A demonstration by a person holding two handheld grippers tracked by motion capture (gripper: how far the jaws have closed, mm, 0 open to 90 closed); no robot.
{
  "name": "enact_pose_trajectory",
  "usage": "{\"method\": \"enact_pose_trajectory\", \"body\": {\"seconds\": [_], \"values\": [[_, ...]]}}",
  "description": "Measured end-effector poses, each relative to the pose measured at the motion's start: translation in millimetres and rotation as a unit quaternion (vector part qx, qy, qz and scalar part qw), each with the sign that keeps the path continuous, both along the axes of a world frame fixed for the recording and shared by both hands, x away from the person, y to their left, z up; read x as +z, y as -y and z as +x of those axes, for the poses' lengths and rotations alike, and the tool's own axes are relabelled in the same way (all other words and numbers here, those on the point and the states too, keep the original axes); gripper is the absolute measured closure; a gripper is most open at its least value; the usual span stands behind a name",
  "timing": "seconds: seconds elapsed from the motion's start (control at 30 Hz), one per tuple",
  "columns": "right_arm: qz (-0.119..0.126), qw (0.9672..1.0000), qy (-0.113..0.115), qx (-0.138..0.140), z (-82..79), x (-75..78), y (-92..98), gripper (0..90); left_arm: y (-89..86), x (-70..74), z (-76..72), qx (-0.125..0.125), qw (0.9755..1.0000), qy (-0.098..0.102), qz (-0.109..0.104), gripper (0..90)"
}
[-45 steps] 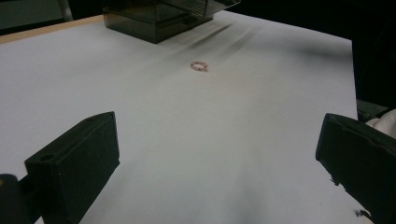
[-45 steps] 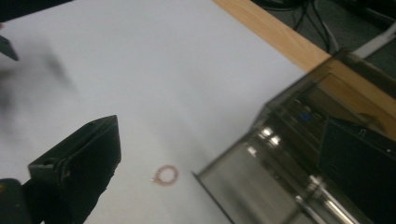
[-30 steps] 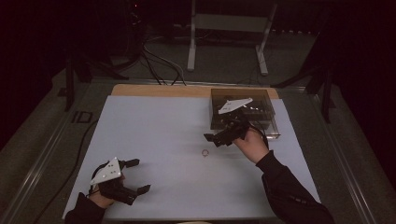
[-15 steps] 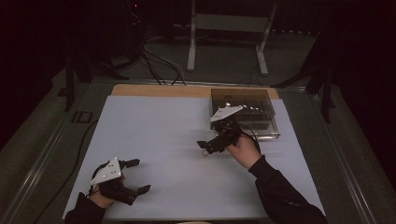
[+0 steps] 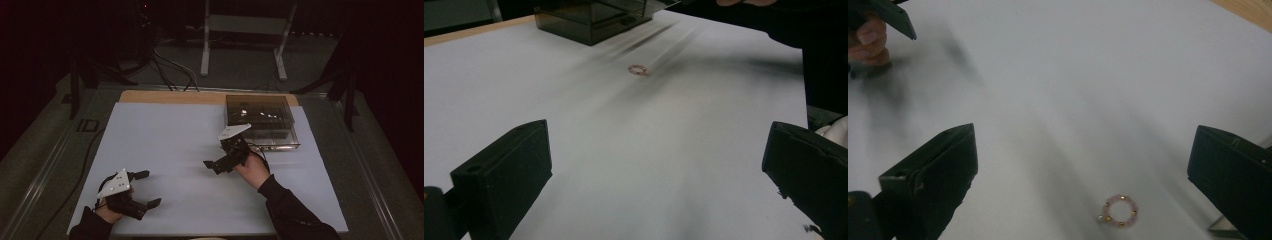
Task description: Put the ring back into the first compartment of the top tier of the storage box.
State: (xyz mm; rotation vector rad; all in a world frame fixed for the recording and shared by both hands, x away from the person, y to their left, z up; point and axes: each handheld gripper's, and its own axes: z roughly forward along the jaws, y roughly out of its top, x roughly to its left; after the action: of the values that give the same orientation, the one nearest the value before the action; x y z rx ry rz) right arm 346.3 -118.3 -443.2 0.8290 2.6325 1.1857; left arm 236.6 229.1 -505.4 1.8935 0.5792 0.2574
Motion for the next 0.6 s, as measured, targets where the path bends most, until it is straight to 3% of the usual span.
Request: {"method": "enact_pose_trajectory", "body": {"seconds": [0.23, 0.6], "values": [[-0.006, 0.9999, -0.002, -0.014, -4.1, -13.4, -3.1, 7.0, -0.3, 0.2, -0.1, 0.001, 1.0, 0.0, -0.001, 1.1], [-0.03, 0.9982, -0.011, -0.051, -7.3, -37.2, -2.4, 35.4, -0.1, 0.0, 0.1, 0.0, 1.0, -0.001, 0.001, 1.1]]}}
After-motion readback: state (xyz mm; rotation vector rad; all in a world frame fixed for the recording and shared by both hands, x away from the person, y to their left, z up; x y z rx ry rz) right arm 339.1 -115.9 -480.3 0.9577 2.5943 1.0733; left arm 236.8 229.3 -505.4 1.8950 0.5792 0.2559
